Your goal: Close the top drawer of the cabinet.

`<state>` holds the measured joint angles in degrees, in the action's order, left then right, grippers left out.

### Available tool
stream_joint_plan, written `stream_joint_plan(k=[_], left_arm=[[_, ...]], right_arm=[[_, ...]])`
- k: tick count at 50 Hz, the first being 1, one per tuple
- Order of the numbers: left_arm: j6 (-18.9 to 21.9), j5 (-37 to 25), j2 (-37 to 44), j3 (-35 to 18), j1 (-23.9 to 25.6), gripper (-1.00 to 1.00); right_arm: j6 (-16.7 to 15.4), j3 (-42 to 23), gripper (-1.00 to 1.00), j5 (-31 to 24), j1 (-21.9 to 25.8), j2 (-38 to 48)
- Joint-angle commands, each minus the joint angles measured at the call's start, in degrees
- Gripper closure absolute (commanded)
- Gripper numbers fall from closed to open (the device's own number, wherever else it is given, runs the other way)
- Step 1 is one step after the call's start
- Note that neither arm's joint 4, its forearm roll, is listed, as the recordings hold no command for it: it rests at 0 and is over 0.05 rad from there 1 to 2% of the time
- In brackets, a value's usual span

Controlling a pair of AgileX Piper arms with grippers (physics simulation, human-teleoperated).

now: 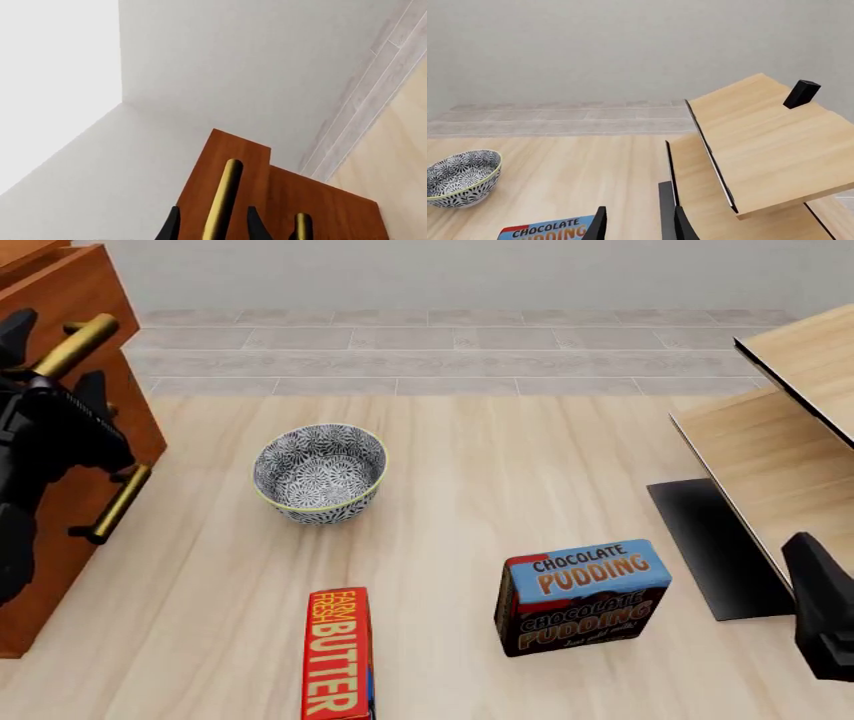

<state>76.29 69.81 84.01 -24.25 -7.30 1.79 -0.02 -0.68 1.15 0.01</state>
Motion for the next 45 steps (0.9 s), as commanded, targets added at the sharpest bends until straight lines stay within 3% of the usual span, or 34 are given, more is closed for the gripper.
stream_joint_plan(k=[1, 45], left_arm=[[-0.4, 0.1, 0.1, 0.3, -1.8, -1.00], [-0.7, 0.1, 0.8, -0.4, -4.0, -1.00]], right_arm=[[0.0, 0.0, -1.00, 0.2, 0.0, 0.0], [-0.2, -0.5, -1.00, 0.4, -0.4, 0.0]])
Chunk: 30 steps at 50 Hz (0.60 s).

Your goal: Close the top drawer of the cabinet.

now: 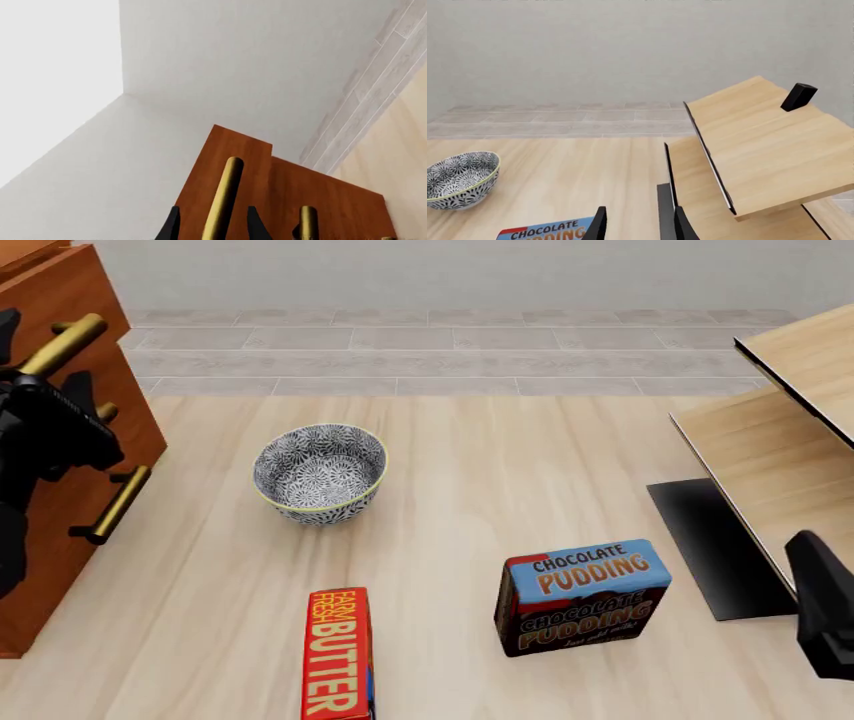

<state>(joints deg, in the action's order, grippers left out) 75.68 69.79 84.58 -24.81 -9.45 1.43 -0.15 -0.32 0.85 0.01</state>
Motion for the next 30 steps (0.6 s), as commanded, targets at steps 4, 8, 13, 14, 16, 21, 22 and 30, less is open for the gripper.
stream_joint_plan(k=[4, 8, 13, 14, 16, 21, 22, 30], left_arm=[[-0.2, 0.1, 0.5, -0.1, -2.2, -1.00], [-0.5, 0.1, 0.5, 0.0, -2.6, -1.00], [-1.0, 0.1, 1.2, -0.5, -3.5, -1.00], [-1.0, 0.1, 1.2, -0.5, -3.5, -1.00], [-1.0, 0.1, 1.3, -0.7, -3.6, -1.00], [-0.9, 0.1, 1.1, -0.5, -3.9, -1.00], [-0.9, 0.1, 1.1, -0.5, -3.9, -1.00], [-1.1, 0.1, 1.4, -0.7, -4.4, -1.00]], right_arm=[[0.1, -0.1, -1.00, 0.2, -0.2, 0.0], [0.1, -0.1, -1.00, 0.2, 0.0, 0.0], [0.2, -0.2, -1.00, 0.1, -0.2, 0.0], [0.2, -0.2, -1.00, 0.1, -0.2, 0.0], [0.2, -0.2, -1.00, 0.1, -0.1, 0.0], [0.2, -0.2, -1.00, 0.2, -0.1, 0.0], [0.2, -0.2, -1.00, 0.2, -0.1, 0.0], [0.0, -0.2, -1.00, 0.1, 0.0, 0.0]])
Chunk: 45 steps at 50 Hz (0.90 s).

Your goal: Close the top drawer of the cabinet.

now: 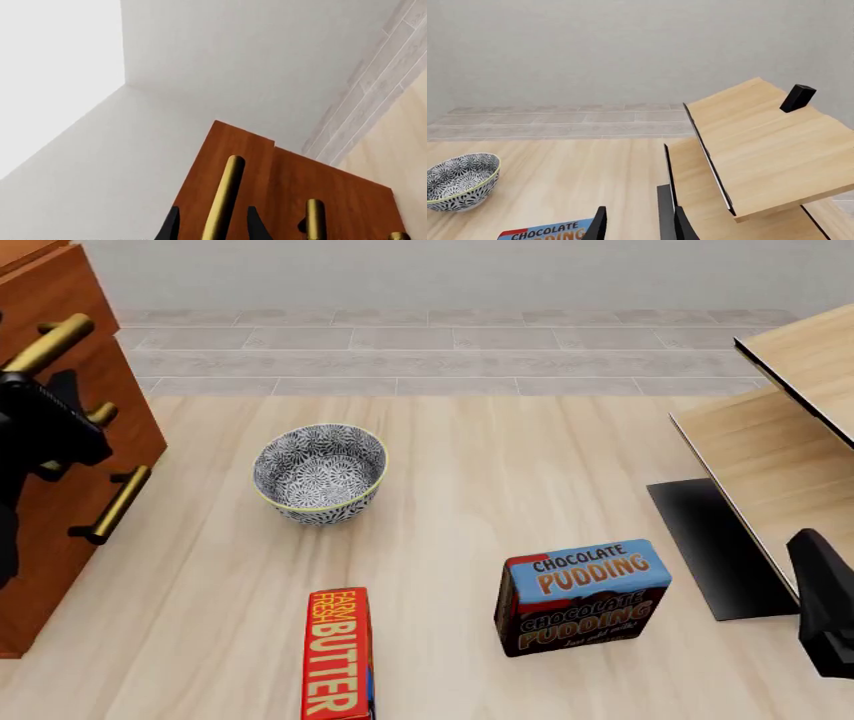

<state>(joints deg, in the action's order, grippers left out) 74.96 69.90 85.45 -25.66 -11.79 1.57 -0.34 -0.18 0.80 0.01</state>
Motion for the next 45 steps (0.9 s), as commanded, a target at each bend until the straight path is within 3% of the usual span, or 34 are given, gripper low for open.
stream_joint_plan(k=[1, 45], left_arm=[[-0.4, 0.0, 0.5, 0.1, -2.1, -1.00], [-1.7, 0.0, 1.9, -0.9, -5.1, -1.00]], right_arm=[[-0.1, 0.0, -1.00, -0.1, 0.0, 0.0], [-0.6, -0.3, -1.00, -0.2, 0.1, 0.0]])
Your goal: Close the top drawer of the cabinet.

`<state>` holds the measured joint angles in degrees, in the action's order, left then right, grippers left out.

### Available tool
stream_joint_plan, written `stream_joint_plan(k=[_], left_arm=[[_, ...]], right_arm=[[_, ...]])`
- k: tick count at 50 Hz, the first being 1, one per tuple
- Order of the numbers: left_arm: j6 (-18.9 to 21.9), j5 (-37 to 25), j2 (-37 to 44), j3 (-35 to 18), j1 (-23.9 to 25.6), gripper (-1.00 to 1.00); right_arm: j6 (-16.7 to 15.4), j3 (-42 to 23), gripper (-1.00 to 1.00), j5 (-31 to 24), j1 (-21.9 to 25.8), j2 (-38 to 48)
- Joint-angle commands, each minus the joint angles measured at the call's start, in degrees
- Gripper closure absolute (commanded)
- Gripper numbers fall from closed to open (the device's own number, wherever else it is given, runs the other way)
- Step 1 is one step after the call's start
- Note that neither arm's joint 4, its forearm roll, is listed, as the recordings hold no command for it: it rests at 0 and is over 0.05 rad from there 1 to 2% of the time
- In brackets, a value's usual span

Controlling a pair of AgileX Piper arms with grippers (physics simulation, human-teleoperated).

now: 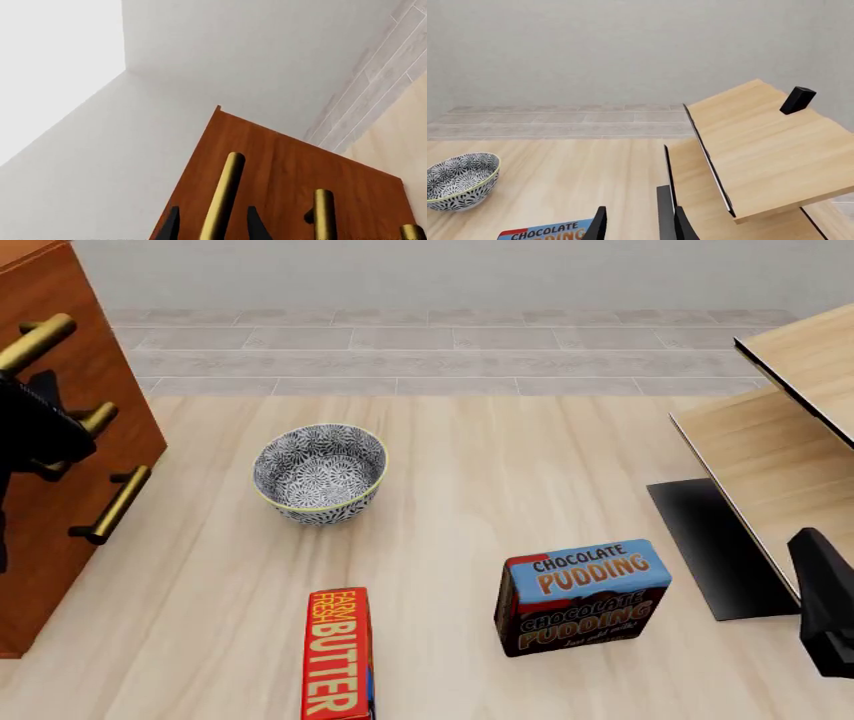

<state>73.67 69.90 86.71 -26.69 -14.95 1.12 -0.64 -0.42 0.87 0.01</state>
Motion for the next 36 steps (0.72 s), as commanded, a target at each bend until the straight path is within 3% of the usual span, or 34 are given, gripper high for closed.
stream_joint_plan(k=[1, 24, 36], left_arm=[[-0.5, 0.0, 0.6, 0.2, -2.0, -1.00], [-1.2, 0.0, 1.0, 0.2, -2.5, -1.00], [-2.2, 0.0, 0.9, -0.3, -2.6, -1.00]], right_arm=[[-0.2, -0.1, -1.00, -0.1, 0.1, 0.0], [-1.2, -0.4, -1.00, -0.3, 0.0, 0.0], [-2.0, -4.3, -1.00, -2.4, -1.4, 0.1]])
